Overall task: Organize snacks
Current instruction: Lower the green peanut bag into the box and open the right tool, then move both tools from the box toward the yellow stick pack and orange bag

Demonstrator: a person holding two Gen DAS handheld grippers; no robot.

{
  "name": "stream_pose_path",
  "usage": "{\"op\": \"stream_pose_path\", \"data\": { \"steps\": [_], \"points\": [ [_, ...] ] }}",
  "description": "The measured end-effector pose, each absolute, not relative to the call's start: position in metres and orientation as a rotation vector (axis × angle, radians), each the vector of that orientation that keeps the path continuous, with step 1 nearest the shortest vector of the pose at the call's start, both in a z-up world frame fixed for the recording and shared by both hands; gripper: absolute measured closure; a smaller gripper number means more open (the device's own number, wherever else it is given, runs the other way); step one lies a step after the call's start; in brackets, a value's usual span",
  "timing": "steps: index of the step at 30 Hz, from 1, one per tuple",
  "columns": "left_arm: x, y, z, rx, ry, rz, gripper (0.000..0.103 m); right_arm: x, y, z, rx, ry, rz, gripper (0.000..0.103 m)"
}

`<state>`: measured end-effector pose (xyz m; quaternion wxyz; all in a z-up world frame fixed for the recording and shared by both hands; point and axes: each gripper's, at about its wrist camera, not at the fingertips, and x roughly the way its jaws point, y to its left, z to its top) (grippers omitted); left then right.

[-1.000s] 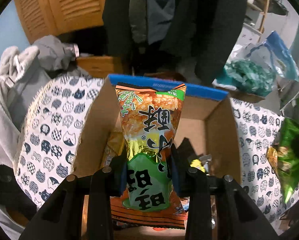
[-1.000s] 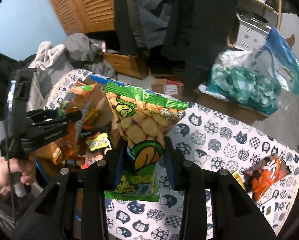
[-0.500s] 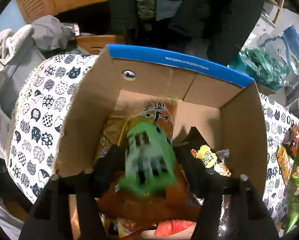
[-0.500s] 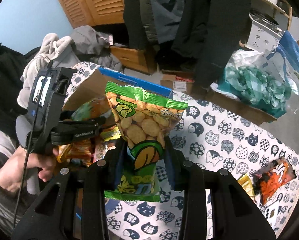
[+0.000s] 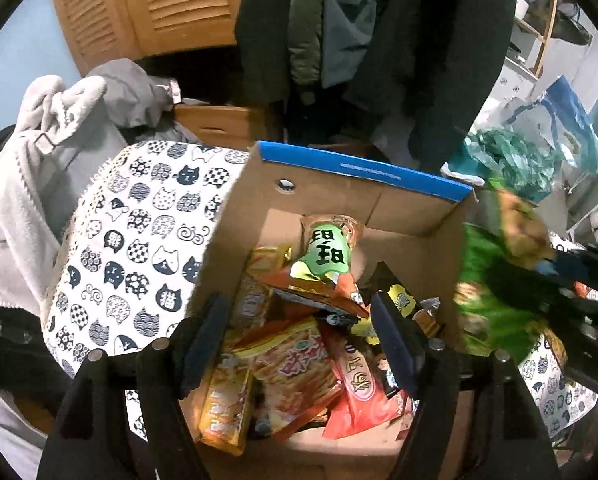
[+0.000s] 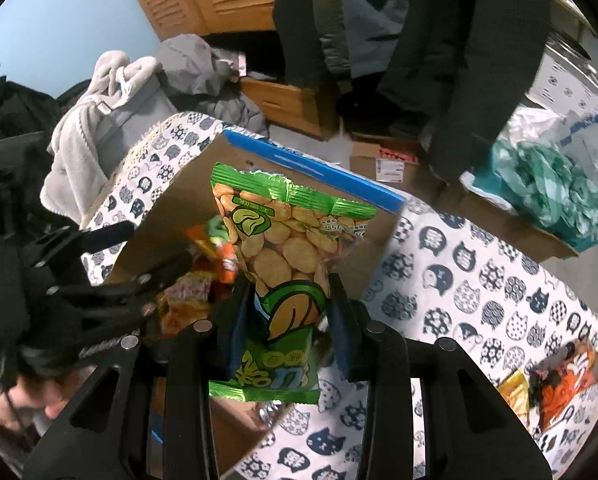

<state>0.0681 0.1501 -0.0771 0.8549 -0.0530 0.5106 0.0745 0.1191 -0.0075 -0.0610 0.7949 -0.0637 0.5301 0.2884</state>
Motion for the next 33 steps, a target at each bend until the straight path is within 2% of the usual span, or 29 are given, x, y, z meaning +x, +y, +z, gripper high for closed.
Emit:
{"op": "stream_pose_path", "data": {
  "steps": [17,21,26,28,33],
  "points": [
    [0.054,0.171,-0.089,-0.138,1.104,0.185,0.028,0.144,0.036,-0.111,-0.227,1.251,0.588,0.067],
    [0.058,0.167,-0.088,-0.135,1.105,0.182,0.027,0.145,0.031,-0.106,-0.2,1.233,0.591,0.051],
    [0.06,0.161,-0.083,-0.149,1.095,0.168,0.028,0.144,0.017,-0.089,-0.151,1.192,0.595,0.044],
    [0.06,0.155,-0.08,-0.148,1.087,0.16,0.027,0.139,0.01,-0.078,-0.144,1.161,0.595,0.038],
    [0.061,0.138,-0.074,-0.147,1.082,0.124,0.027,0.126,-0.012,-0.057,-0.152,1.091,0.58,0.037]
  ]
}}
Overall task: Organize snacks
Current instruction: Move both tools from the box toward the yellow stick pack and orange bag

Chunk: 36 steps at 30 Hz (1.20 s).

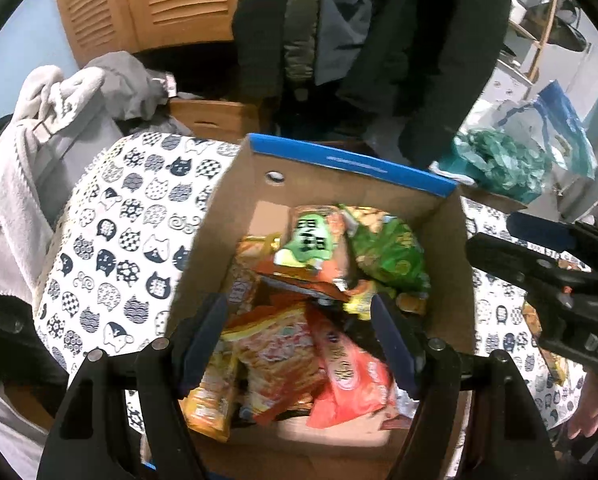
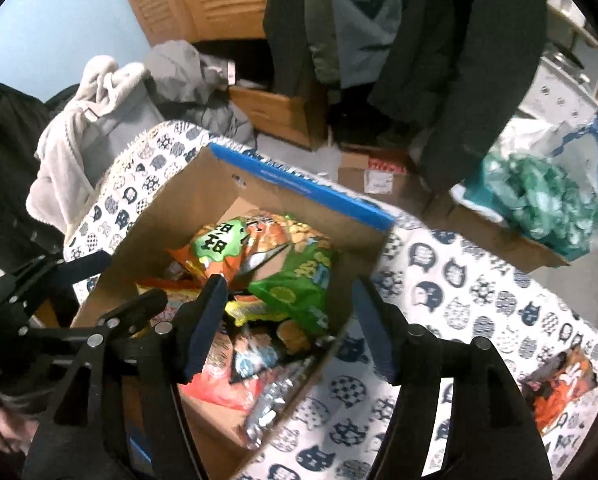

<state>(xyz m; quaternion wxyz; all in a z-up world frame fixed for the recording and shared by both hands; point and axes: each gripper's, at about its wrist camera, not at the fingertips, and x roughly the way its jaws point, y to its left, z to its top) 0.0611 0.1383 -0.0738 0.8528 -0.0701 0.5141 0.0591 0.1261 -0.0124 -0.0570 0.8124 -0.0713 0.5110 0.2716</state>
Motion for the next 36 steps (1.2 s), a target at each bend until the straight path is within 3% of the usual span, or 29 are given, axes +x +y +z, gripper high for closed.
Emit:
{"op": "stream_pose_path", "data": {
  "steps": [19,36],
  "points": [
    [0.058,0.019,-0.071,-0.003,1.101,-0.058,0.027,0.083,-0.158,-0.043,-0.167,1.044,0.427,0.035],
    [0.059,-0.079,-0.102,0.067,1.191,-0.196,0.027,0.069,-0.277,-0.084,-0.151,1.118,0.254,0.035]
  ]
}}
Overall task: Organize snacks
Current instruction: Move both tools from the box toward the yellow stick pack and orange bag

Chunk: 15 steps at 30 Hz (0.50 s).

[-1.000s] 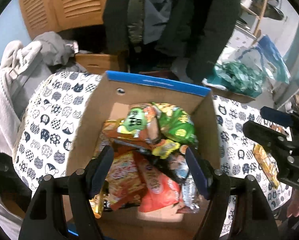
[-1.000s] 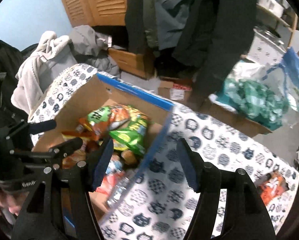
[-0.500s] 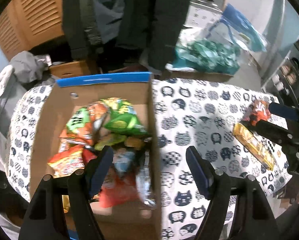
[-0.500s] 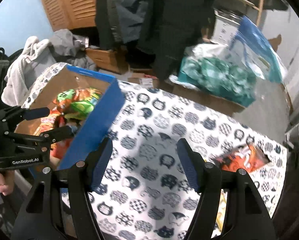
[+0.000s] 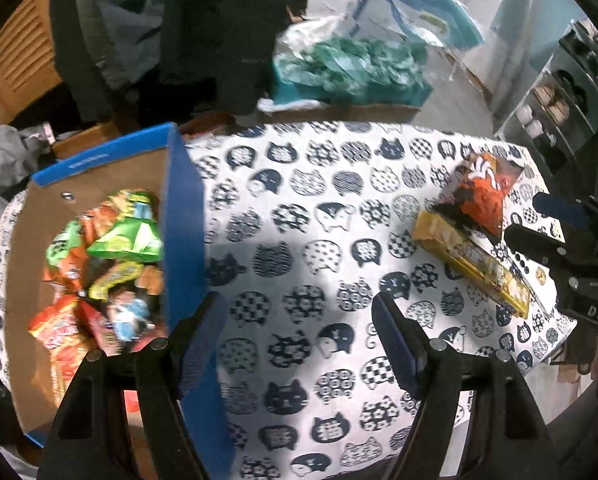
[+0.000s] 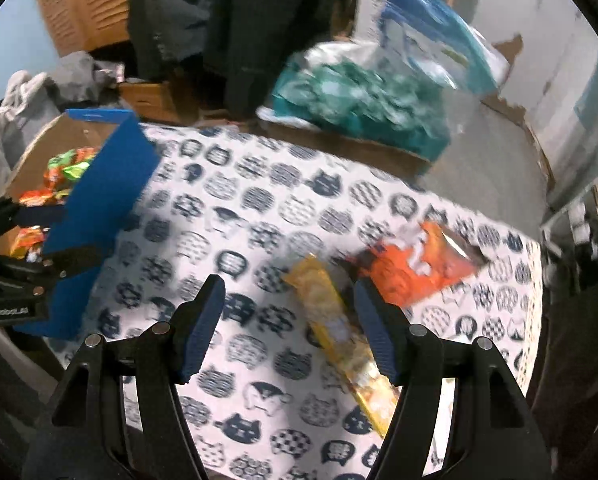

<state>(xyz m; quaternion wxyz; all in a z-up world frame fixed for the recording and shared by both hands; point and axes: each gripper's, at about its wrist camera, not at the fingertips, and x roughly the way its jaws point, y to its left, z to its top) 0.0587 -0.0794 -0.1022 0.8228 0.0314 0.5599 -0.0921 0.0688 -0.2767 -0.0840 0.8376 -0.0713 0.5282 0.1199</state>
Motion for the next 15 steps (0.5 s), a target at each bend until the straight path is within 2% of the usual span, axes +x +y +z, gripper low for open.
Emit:
{"op": "stream_pose_path", "data": {
  "steps": [15],
  "points": [
    [0.071,-0.131,-0.145,0.151,1.243,-0.218,0.026,0.067,-0.37,-0.141,-0.056,1.238,0.095,0.035]
  ]
}}
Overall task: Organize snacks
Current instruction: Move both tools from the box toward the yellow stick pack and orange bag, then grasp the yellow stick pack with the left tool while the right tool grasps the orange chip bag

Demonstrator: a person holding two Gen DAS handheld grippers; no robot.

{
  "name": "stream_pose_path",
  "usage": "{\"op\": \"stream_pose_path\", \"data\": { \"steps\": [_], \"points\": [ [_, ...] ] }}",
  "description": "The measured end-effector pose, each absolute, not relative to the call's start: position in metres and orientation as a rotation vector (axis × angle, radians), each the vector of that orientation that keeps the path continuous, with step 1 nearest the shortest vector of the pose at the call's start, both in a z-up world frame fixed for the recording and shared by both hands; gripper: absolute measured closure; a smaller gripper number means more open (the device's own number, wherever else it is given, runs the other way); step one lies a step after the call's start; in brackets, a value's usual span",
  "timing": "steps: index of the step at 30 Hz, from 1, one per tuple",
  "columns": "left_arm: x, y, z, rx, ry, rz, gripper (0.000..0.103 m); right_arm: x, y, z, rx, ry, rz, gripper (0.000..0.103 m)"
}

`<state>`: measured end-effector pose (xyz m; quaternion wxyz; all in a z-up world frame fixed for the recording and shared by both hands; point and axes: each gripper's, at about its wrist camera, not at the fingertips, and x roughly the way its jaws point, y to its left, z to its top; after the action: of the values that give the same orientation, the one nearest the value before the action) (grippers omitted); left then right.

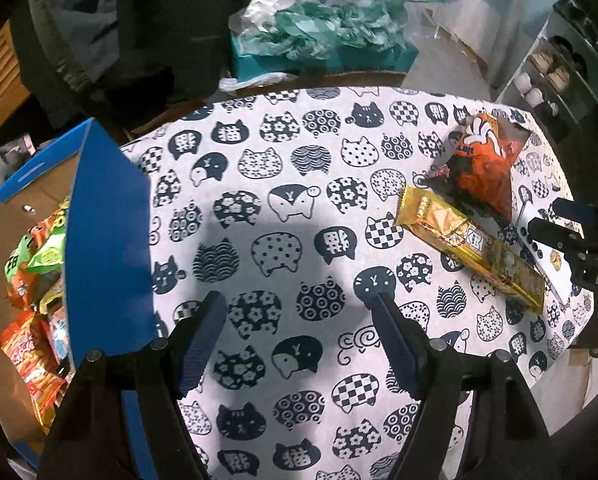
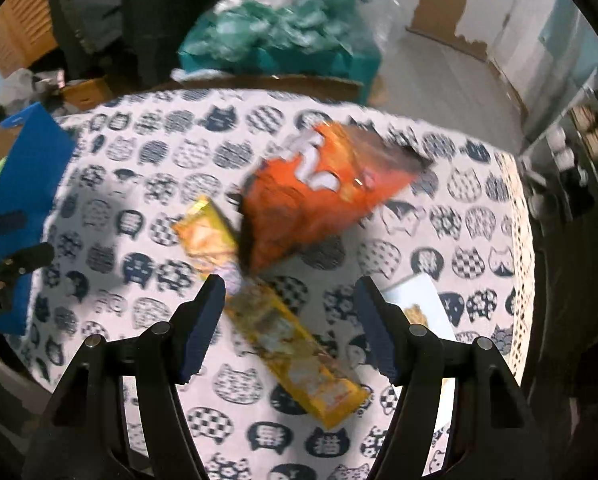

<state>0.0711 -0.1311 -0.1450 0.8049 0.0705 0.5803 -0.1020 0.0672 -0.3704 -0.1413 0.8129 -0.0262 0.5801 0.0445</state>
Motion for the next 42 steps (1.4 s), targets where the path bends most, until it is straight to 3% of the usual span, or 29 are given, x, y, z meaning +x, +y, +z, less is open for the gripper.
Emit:
{"op": "stream_pose_path", "data": {
  "steps": [16,42],
  "points": [
    [0.074,-0.15,-0.169,0.203,1.301,-0.235,0.026,0.067,-0.404,-0.203,-0.114,1.384,0.006,0.035],
    [0.07,-0.122,-0.169,0.054,1.37,-0.208,0.026,0.038,-0.274,-0.2,0.08,1.439,0.26,0.035]
  ]
}}
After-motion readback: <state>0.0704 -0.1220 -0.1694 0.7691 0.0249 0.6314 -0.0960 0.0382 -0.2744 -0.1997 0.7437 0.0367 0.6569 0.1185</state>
